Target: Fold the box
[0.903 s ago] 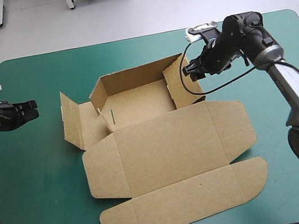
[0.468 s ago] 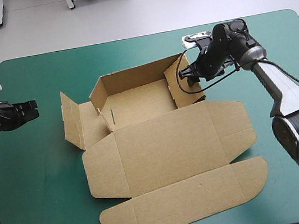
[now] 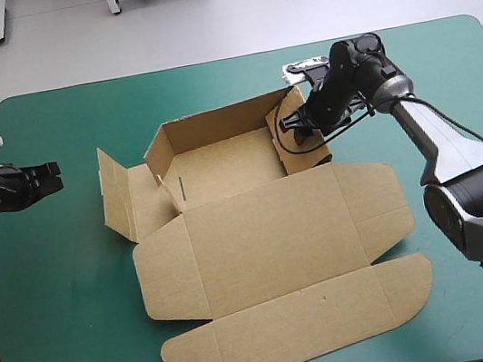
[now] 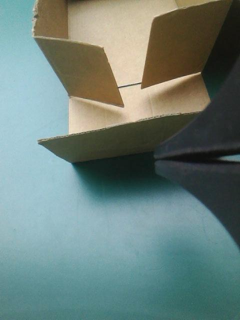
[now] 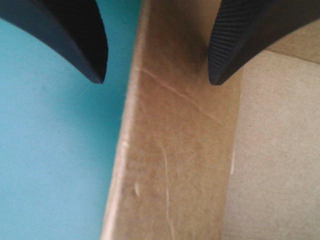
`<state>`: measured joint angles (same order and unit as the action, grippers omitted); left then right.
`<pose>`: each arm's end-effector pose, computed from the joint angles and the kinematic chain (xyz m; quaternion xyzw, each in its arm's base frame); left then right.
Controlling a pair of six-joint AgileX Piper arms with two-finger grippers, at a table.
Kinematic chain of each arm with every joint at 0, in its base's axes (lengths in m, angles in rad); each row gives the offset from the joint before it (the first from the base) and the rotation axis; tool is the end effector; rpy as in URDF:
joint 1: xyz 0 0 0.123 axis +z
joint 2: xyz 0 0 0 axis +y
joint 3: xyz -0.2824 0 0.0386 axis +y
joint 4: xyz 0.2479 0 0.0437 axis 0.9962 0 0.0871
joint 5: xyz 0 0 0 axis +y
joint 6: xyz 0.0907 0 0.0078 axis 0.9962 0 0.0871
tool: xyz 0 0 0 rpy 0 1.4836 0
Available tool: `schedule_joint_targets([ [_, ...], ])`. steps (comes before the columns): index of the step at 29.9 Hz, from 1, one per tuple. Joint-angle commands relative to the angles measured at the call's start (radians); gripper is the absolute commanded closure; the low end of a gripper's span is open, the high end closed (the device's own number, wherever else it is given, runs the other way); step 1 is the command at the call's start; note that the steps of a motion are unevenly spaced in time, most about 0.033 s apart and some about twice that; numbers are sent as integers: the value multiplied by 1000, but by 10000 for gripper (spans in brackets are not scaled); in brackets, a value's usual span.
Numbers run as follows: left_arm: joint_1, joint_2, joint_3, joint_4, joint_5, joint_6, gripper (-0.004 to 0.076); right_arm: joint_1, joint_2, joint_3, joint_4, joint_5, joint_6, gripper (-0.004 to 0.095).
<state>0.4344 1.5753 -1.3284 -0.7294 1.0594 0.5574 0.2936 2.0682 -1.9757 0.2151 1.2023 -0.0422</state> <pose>0.3175 0.0889 0.3215 -0.0607 0.9253 -0.2184 0.3040 0.4272 0.1481 0.2902 -0.1438 0.9675 0.1272 0.1649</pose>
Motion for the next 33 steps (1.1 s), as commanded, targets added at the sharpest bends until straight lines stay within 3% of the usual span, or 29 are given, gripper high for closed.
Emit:
schedule_joint_targets([
  [1,0,-43,-32,-51,-7,1,733,12,-53,-34,-4,-11,4,359],
  [6,0,-43,-32,-51,-5,1,732,30,-48,-34,-69,5,11,365],
  [18,0,-43,-32,-51,-3,1,732,32,-40,-34,-75,-1,22,391],
  [22,0,-43,-32,-51,-3,1,732,32,-41,-34,-75,-14,22,539],
  [28,0,-43,-32,-51,-1,1,732,32,-33,-34,-75,-10,3,925],
  [33,0,-43,-32,-51,0,1,732,32,-21,-34,-90,23,-13,920],
])
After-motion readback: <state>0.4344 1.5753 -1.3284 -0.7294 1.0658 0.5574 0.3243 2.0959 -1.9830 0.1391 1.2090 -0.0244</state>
